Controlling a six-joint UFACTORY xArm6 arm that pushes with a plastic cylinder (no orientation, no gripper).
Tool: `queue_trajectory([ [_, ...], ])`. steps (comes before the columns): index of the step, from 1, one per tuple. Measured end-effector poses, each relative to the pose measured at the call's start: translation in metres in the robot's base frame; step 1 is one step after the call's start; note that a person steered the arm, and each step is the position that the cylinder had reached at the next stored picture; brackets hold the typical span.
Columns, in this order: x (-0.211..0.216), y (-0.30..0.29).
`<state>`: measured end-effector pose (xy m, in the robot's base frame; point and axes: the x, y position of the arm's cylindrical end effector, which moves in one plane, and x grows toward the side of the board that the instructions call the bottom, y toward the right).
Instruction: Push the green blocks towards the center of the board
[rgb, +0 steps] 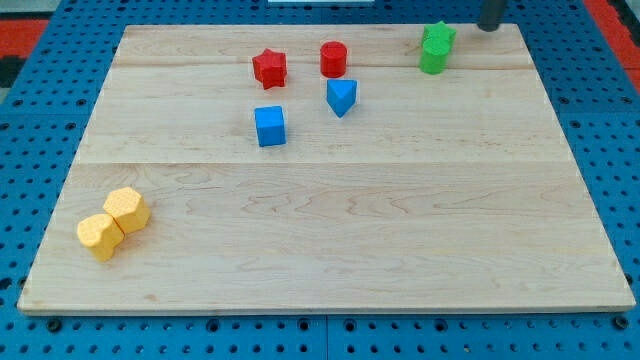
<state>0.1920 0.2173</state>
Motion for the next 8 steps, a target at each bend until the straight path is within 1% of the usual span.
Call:
queue_trajectory([
  [1,0.000,-0.037],
  [2,0.004,-0.040],
  [6,0.119,-0.064],
  [7,0.116,-0.064],
  [8,0.094,-0.065],
])
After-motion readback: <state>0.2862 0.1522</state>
